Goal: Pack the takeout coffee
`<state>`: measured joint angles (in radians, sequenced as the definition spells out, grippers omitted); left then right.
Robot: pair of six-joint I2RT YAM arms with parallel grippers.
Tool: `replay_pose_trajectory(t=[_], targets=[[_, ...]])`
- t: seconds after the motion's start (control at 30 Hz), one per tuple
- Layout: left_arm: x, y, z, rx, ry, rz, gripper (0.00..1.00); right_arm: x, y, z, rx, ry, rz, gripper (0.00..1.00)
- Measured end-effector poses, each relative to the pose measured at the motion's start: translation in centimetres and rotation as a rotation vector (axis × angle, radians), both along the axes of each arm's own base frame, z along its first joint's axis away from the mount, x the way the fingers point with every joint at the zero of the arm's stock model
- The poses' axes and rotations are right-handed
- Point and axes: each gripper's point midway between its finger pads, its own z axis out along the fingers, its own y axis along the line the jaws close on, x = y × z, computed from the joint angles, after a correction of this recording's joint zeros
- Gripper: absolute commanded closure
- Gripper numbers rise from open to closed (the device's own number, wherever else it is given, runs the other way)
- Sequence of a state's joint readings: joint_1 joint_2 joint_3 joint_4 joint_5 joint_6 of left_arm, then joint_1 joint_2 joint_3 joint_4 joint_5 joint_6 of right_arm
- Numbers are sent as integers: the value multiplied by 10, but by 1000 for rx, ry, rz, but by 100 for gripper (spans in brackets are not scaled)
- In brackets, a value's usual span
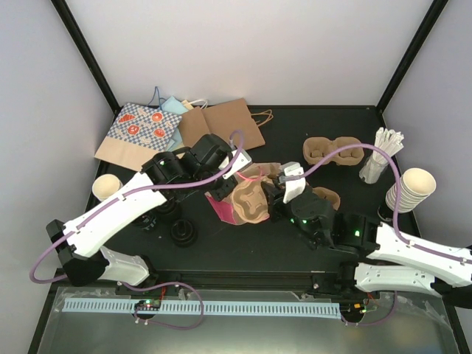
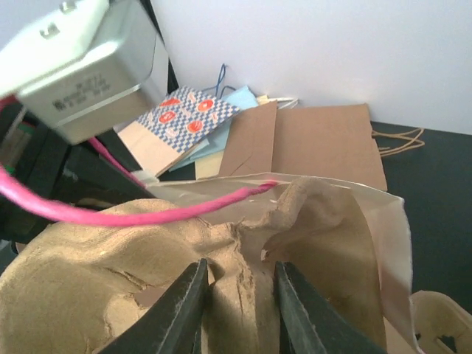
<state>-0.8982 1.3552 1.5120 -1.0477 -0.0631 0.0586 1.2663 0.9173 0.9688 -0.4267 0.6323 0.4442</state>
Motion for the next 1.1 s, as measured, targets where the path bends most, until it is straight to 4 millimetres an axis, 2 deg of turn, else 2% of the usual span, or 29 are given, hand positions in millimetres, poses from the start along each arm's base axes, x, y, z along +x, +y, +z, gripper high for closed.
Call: replay_pose_trajectory(t=[0.17,0.43,0.9,1.1], targets=[[-1,1,1,-4,-4,-1,98,2,-12,10,25,-21,-39,73],[-4,1,3,-15,0,-10,98,8,-7,-9,-39,32,-89,73],[-9,-3,-2,-30,27,-34,99,19,-14,18,37,-8,-116,75],[-11,-6,-5,-40,40,-47,98,20,-13,15,-34,-85,-88,75]])
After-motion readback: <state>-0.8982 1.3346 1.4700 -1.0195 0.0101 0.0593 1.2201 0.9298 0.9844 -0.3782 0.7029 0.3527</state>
